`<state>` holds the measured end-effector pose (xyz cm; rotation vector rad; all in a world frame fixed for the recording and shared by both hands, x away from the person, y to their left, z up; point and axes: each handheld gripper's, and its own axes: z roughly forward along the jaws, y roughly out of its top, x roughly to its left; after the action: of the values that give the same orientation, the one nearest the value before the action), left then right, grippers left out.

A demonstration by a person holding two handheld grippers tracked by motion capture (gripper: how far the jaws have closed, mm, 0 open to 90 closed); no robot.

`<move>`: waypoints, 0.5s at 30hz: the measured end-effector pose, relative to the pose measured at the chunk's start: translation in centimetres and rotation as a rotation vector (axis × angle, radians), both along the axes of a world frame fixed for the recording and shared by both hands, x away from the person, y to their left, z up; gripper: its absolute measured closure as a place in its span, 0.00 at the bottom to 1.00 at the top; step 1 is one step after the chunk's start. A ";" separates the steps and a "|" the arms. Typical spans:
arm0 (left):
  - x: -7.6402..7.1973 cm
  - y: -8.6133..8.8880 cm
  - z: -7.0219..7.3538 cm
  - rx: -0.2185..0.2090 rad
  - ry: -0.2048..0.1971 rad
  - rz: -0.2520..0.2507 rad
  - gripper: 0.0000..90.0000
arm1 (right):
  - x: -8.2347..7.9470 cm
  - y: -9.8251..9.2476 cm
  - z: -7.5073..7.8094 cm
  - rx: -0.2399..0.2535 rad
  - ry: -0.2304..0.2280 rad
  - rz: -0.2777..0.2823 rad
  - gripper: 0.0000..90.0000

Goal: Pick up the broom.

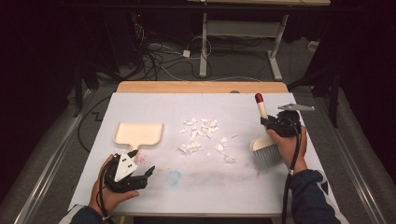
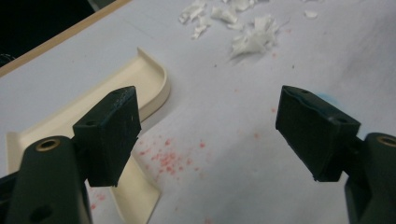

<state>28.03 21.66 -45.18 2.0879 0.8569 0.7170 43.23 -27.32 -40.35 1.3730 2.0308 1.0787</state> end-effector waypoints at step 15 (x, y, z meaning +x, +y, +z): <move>1.1 -8.9 2.9 -0.060 -0.029 -0.198 0.24 | -4.9 1.8 4.2 0.070 -0.206 0.063 0.79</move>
<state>29.16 12.71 -42.28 2.0686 0.6373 0.6070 38.28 -25.53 -36.16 1.1844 1.9138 1.2735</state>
